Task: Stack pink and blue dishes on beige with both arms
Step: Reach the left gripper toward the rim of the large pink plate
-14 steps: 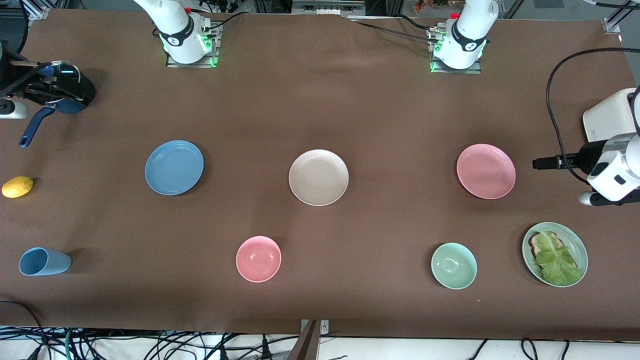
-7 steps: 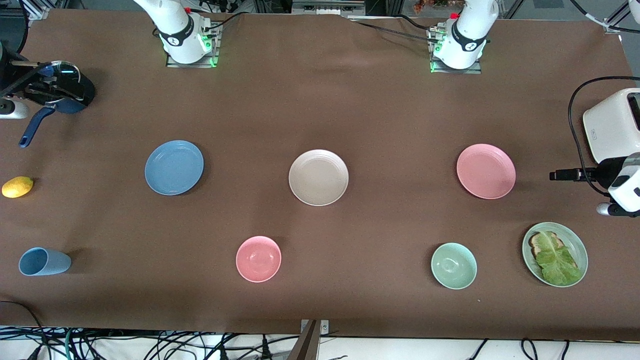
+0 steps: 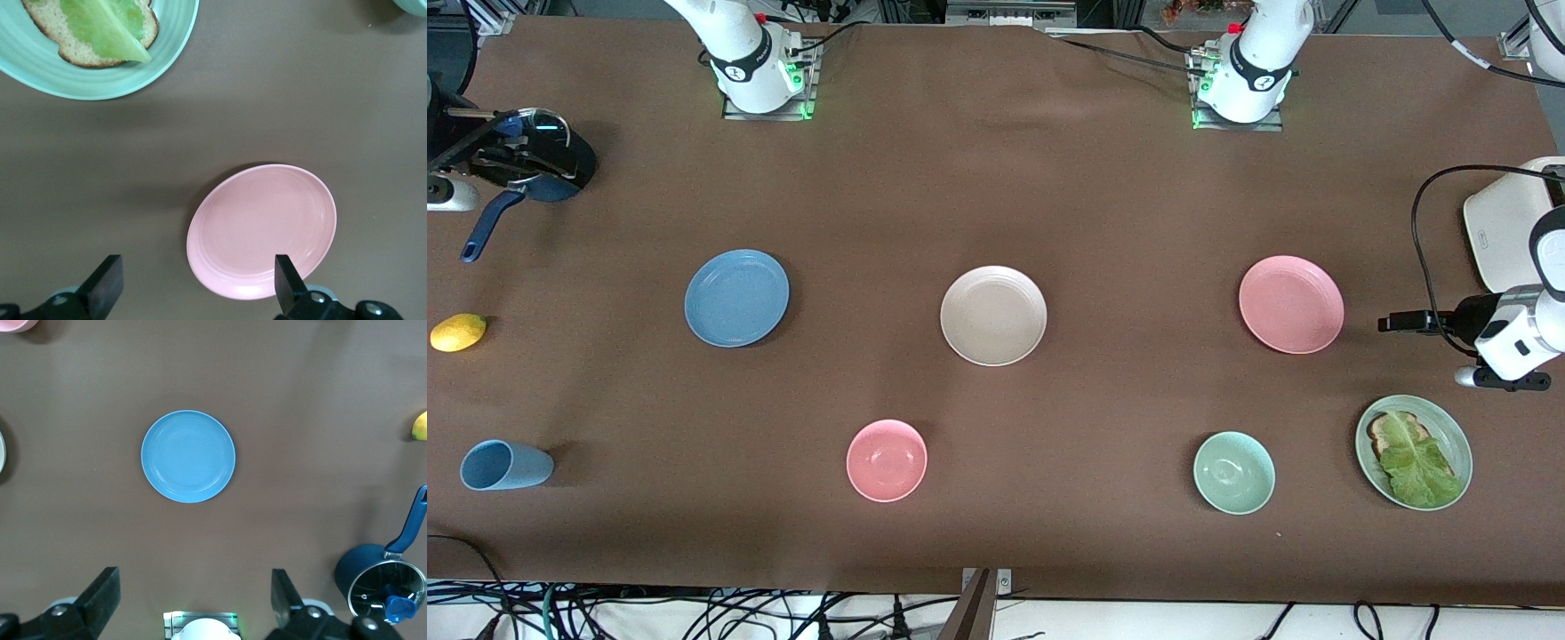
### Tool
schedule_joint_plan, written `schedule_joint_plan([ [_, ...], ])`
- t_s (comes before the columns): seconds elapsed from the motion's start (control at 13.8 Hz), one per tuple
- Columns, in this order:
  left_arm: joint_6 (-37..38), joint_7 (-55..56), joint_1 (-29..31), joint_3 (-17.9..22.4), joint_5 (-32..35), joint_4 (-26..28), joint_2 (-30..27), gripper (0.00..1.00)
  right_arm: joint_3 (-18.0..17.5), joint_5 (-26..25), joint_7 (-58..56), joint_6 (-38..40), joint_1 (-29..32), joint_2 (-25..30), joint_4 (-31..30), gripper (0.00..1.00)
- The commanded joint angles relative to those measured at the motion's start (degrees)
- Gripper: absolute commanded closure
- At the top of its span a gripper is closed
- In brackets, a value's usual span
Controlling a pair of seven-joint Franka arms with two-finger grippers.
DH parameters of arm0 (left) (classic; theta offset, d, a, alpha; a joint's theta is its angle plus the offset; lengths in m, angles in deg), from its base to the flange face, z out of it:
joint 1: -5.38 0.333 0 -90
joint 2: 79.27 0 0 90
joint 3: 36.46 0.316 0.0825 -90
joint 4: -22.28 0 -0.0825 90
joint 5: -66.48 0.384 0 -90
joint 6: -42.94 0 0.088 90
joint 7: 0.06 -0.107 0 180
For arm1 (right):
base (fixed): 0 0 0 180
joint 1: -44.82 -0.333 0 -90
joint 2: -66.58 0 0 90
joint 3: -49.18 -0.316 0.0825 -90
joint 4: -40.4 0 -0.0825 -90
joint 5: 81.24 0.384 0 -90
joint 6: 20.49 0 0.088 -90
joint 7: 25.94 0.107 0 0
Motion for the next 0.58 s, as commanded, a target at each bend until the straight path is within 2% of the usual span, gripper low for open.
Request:
schedule_joint_plan([
  [0.0,-6.82,-1.68,-0.42,-0.02,-1.63,9.74,-5.97,0.0,-0.49,-0.4,-0.73,0.38,0.46,0.66,-0.33,0.0],
  [0.29,-13.94,-9.56,0.8,0.86,-6.54,15.02,-5.46,0.0,-0.49,-0.4,-0.73,0.38,0.38,0.66,-0.33,0.0],
  [0.51,-15.45,-13.88,3.79,0.77,-9.09,15.65,-2.48,0.0,-0.49,-0.4,-0.73,0.38,0.46,0.66,-0.33,0.0],
])
